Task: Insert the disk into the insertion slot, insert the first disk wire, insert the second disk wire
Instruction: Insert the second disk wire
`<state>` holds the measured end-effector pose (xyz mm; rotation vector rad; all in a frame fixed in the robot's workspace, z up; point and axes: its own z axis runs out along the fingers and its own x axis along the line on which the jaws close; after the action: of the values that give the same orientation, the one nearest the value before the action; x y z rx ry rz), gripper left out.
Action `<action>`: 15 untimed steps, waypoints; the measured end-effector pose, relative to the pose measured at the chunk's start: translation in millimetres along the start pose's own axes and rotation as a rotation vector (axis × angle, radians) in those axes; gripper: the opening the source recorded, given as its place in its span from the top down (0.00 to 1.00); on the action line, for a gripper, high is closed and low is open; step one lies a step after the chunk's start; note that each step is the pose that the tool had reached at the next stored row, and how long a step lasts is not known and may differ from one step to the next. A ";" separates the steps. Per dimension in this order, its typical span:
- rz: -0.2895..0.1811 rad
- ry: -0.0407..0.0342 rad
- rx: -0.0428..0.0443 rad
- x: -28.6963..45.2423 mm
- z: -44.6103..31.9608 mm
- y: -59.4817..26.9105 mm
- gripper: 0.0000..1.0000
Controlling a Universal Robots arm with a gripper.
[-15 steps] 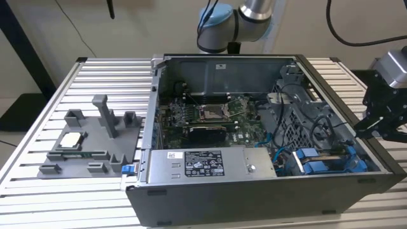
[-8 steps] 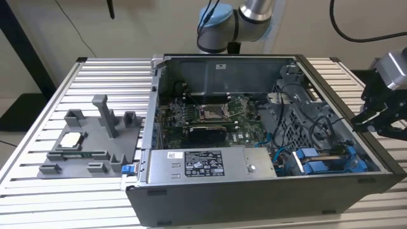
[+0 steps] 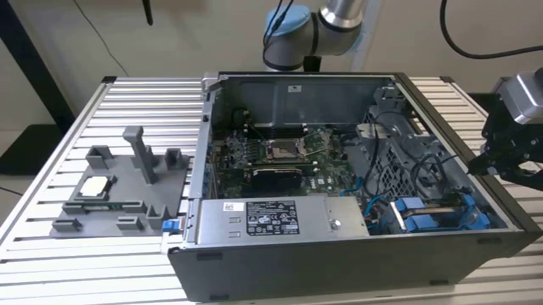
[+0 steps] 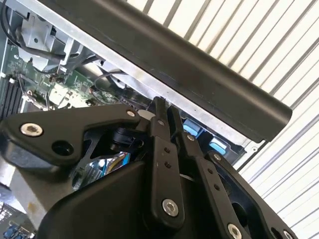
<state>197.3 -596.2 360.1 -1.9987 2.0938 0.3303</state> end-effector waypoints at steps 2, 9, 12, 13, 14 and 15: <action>0.000 -0.0002 0.0000 0.0 0.2 0.0 0.82; 0.000 -0.0005 0.0000 -1.9 -7.1 10.1 0.84; 0.000 -0.0004 0.0000 -3.8 -13.8 19.5 0.84; 0.000 0.0002 -0.0003 -4.3 -14.7 22.5 0.84; 0.000 0.0018 -0.0006 -4.9 -15.2 25.4 0.84; 0.000 0.0036 -0.0009 -5.4 -15.3 28.5 0.84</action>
<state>168.9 -594.5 376.5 -2.0011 2.0964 0.3280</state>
